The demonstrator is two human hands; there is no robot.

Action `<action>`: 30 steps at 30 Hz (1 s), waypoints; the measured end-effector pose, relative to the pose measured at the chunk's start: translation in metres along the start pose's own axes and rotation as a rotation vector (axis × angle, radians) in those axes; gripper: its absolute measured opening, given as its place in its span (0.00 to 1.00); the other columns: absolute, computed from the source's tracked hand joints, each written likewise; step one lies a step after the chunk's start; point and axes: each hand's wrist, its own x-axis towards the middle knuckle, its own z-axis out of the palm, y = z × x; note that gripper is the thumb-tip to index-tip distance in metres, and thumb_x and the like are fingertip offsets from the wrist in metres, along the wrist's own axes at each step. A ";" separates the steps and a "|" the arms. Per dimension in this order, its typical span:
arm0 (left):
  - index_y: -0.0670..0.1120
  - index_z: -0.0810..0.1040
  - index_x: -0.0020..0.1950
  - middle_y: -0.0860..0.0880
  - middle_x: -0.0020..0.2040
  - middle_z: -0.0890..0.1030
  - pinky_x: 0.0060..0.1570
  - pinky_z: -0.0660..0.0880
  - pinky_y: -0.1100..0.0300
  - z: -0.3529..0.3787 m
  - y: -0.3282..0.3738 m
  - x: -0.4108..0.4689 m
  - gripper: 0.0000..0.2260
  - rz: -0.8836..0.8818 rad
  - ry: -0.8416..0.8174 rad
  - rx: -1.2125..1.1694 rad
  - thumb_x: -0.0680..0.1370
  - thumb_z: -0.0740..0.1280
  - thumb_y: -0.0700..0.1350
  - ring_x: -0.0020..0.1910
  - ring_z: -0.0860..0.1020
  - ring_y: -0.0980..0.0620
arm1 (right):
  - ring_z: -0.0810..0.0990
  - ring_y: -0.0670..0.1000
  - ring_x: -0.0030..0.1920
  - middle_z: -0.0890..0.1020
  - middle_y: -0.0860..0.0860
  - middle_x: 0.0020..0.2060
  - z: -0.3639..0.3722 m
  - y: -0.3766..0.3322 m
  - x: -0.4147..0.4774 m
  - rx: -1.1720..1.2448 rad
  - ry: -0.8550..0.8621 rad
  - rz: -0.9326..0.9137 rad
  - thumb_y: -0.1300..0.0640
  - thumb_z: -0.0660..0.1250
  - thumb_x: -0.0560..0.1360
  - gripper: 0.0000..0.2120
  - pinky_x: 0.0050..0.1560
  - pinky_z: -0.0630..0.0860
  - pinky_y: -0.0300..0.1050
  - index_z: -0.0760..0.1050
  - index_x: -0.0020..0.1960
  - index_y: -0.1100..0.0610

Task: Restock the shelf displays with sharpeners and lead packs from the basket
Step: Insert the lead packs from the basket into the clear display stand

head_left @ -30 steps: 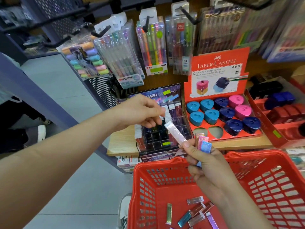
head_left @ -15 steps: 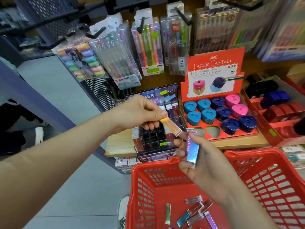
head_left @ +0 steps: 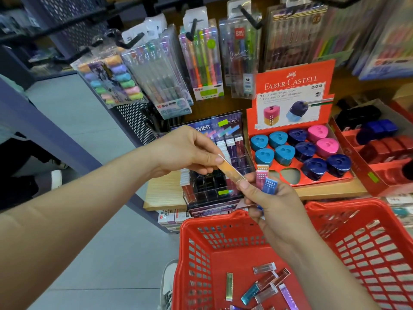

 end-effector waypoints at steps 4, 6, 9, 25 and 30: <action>0.38 0.83 0.50 0.41 0.42 0.84 0.37 0.80 0.66 -0.005 0.000 -0.003 0.12 -0.070 -0.041 -0.115 0.70 0.72 0.43 0.36 0.81 0.53 | 0.68 0.47 0.29 0.76 0.47 0.28 0.004 0.003 0.004 -0.176 0.080 -0.172 0.64 0.72 0.73 0.09 0.28 0.66 0.39 0.79 0.37 0.52; 0.38 0.84 0.48 0.40 0.41 0.84 0.36 0.80 0.66 -0.005 -0.001 -0.003 0.13 -0.086 -0.029 -0.159 0.68 0.72 0.43 0.35 0.82 0.53 | 0.69 0.46 0.29 0.77 0.50 0.31 0.007 0.005 0.005 -0.247 0.094 -0.243 0.63 0.72 0.73 0.08 0.29 0.67 0.38 0.78 0.39 0.53; 0.39 0.83 0.46 0.41 0.40 0.84 0.38 0.81 0.63 -0.009 0.000 -0.003 0.07 -0.060 0.077 -0.146 0.69 0.73 0.34 0.37 0.83 0.51 | 0.75 0.47 0.35 0.79 0.50 0.36 0.008 0.006 0.006 -0.255 0.073 -0.195 0.62 0.72 0.73 0.06 0.35 0.69 0.40 0.79 0.45 0.52; 0.50 0.84 0.45 0.54 0.38 0.83 0.44 0.75 0.69 -0.032 -0.016 -0.001 0.07 0.103 0.375 0.525 0.72 0.74 0.39 0.39 0.81 0.63 | 0.78 0.47 0.26 0.84 0.57 0.38 -0.030 0.001 -0.010 0.264 -0.037 0.265 0.54 0.70 0.67 0.14 0.21 0.72 0.34 0.81 0.48 0.61; 0.50 0.83 0.45 0.54 0.38 0.83 0.44 0.78 0.68 -0.021 -0.001 0.000 0.08 0.250 0.393 0.356 0.73 0.72 0.36 0.39 0.81 0.61 | 0.64 0.45 0.23 0.75 0.56 0.32 -0.036 0.007 -0.012 0.230 -0.017 0.276 0.54 0.67 0.72 0.08 0.18 0.59 0.33 0.76 0.44 0.59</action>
